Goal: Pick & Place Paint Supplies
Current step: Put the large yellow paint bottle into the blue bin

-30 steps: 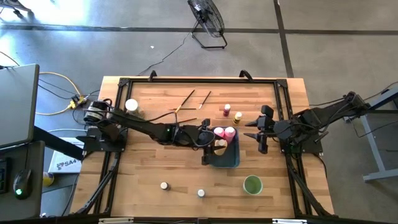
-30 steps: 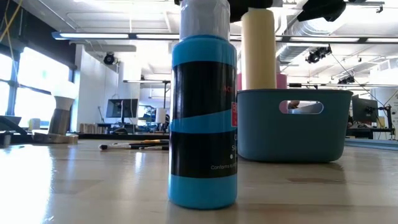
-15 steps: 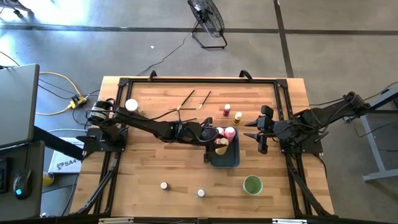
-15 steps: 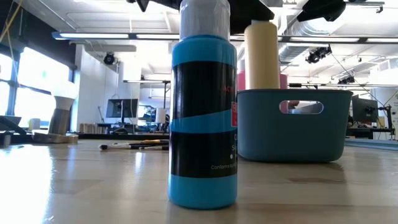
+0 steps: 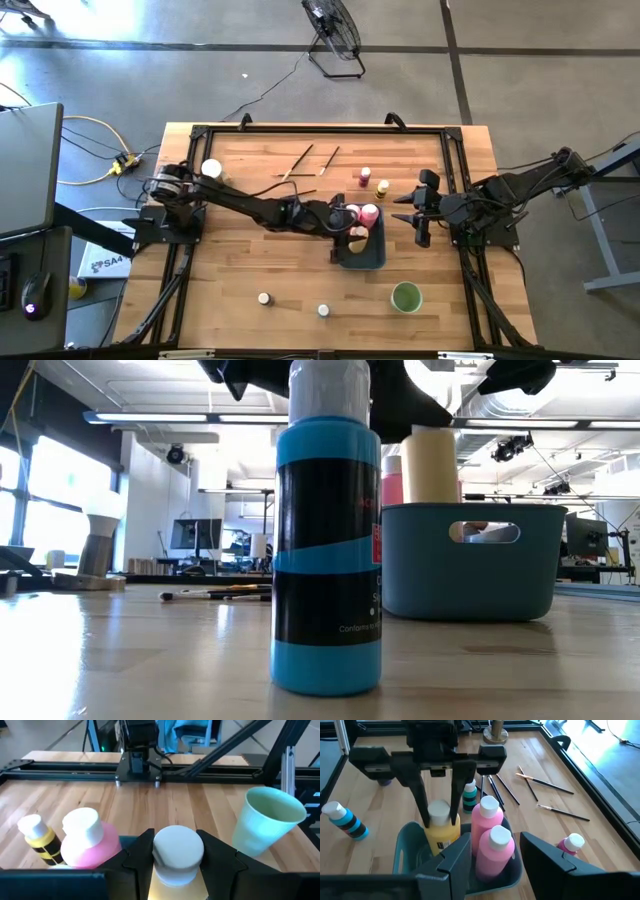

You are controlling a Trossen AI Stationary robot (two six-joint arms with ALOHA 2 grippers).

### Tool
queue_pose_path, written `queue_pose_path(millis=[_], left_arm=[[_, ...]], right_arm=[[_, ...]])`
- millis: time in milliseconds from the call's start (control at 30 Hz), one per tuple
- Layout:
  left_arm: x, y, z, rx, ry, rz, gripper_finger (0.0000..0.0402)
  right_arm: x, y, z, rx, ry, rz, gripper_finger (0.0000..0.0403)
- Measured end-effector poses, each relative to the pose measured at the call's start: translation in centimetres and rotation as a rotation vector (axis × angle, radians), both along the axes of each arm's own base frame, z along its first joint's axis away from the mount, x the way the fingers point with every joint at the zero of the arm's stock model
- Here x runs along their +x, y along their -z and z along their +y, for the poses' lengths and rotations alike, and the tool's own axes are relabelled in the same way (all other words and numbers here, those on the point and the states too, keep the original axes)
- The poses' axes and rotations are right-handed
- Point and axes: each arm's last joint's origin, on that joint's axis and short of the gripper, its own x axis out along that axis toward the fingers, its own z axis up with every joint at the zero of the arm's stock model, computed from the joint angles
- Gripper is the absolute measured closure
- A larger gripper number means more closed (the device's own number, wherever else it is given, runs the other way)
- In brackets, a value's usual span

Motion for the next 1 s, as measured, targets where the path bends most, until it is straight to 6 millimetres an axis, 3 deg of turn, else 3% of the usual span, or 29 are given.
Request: queue_pose_path(millis=[367,1000], left_arm=[[0.4,1.3,-0.1,0.006,-0.001,0.040,0.0266],[0.3,1.4,0.0,0.016,-0.001,0.052,0.0266]], right_arm=[[0.0,0.0,0.0,0.000,0.000,0.001,0.0241],[0.0,0.0,0.0,0.004,0.002,0.000,0.0241]])
